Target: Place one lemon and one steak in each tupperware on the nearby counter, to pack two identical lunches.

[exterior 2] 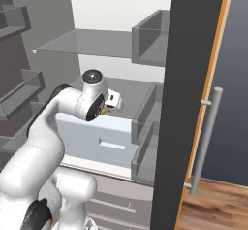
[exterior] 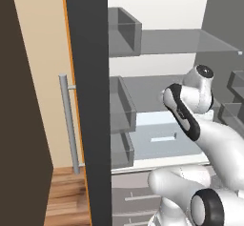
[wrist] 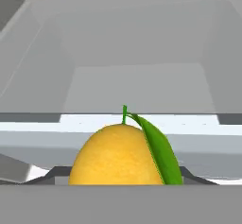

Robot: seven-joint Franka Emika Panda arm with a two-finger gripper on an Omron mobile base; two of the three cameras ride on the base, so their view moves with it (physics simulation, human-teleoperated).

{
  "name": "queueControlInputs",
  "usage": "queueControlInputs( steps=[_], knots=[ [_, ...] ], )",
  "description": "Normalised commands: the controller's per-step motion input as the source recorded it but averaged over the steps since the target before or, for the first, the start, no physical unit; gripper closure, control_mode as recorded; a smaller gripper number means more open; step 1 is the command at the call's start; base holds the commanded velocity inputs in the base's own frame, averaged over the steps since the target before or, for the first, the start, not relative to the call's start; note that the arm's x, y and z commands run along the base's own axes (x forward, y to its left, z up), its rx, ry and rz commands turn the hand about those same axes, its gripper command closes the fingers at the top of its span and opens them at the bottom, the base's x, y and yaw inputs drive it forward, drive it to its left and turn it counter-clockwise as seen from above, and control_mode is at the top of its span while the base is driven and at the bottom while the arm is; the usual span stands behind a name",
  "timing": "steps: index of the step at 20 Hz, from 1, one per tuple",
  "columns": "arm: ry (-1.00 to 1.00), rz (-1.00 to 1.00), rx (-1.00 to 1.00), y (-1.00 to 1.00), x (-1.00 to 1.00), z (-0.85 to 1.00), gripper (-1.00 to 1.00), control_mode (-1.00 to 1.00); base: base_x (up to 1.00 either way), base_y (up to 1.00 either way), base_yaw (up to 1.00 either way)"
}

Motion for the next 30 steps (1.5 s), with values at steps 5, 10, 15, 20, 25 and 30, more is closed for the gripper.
queueControlInputs(
  steps=[5, 10, 15, 20, 25, 30],
  knots=[
    [0.0, 0.21, -0.03, 0.33, -1.0, 0.57, 1.0, -1.0, 0.0, 0.0, 0.0],
    [0.01, 0.13, -0.03, 0.2, -0.9, 0.57, 1.0, -1.0, 0.0, 0.0, 0.0],
    [0.1, 0.09, -0.06, 0.22, -0.71, 0.57, 1.0, -1.0, 0.0, 0.0, 0.0],
    [0.16, 0.06, -0.06, 0.02, -0.75, 0.48, 1.0, -1.0, 0.0, 0.0, 0.0],
    [0.0, 0.01, 0.0, 0.0, -0.17, 0.04, 1.0, 1.0, -0.78, -0.06, 0.0],
    [0.0, 0.0, 0.0, 0.0, 0.0, 0.0, 1.0, 1.0, -1.0, 0.0, -0.02]
  ],
)
